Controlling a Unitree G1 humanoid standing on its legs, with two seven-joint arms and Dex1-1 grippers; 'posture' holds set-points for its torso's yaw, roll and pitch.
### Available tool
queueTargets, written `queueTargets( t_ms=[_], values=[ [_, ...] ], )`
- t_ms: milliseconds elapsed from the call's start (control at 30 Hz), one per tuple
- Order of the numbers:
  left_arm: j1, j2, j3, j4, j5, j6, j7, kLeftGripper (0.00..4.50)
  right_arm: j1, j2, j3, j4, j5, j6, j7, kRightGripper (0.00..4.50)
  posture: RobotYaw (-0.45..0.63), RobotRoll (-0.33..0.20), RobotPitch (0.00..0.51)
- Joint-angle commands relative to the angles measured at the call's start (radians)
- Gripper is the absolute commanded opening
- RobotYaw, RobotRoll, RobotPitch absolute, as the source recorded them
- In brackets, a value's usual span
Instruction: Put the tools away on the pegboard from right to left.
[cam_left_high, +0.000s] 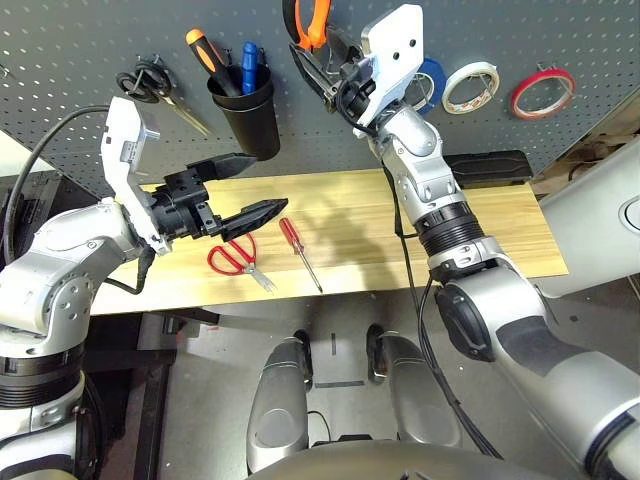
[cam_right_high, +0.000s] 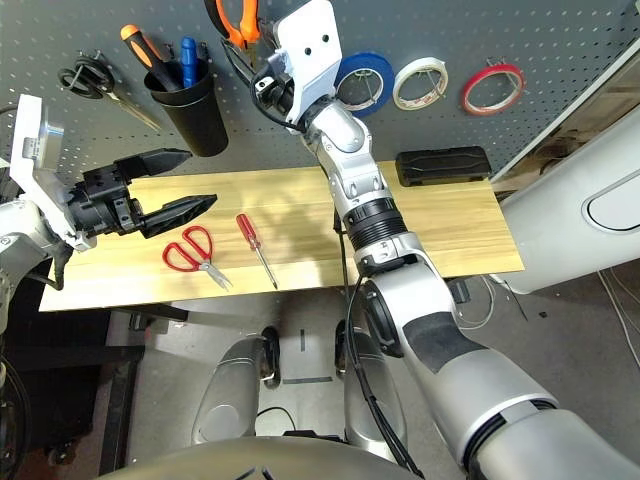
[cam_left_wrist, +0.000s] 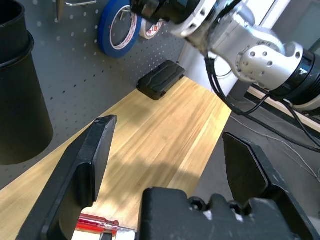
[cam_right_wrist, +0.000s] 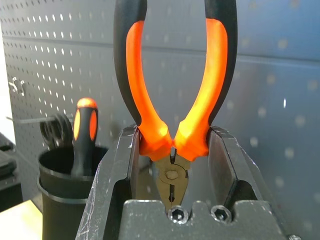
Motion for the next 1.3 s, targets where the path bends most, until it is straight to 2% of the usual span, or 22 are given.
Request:
queueTargets(
  t_ms=[33, 233, 300, 500, 1000, 1300],
  values=[
    [-0.001, -0.002, -0.008, -0.021, -0.011, 0.010, 0.000, 4.50, -0.023, -0.007, -0.009, -0.053, 0.022, -0.008, 0.005, 2.09, 0.08, 0.000, 0.255],
    [-0.001, -0.002, -0.009, -0.022, -0.012, 0.011, 0.002, 4.50, -0.047, -0.042, -0.012, -0.051, -0.017, -0.058, -0.053, 2.09, 0.07, 0.000, 0.255],
    [0.002, -0.002, -0.008, -0.022, -0.013, 0.012, 0.002, 4.50, -0.055, -0.069, -0.001, -0.012, -0.059, -0.098, -0.080, 2.09, 0.07, 0.000, 0.255],
    [0.016, 0.008, 0.003, -0.028, -0.020, 0.021, -0.003, 4.50, -0.068, -0.092, 0.010, 0.083, -0.091, -0.171, -0.088, 2.09, 0.08, 0.000, 0.265],
    [0.058, 0.023, 0.036, -0.068, -0.048, 0.050, 0.008, 4.50, -0.126, -0.083, -0.001, 0.280, -0.116, -0.287, -0.106, 2.09, 0.11, 0.000, 0.282],
    [0.054, 0.021, 0.030, -0.065, -0.049, 0.048, 0.011, 4.50, -0.115, -0.091, 0.002, 0.334, -0.135, -0.292, -0.123, 2.09, 0.10, 0.000, 0.284]
  ],
)
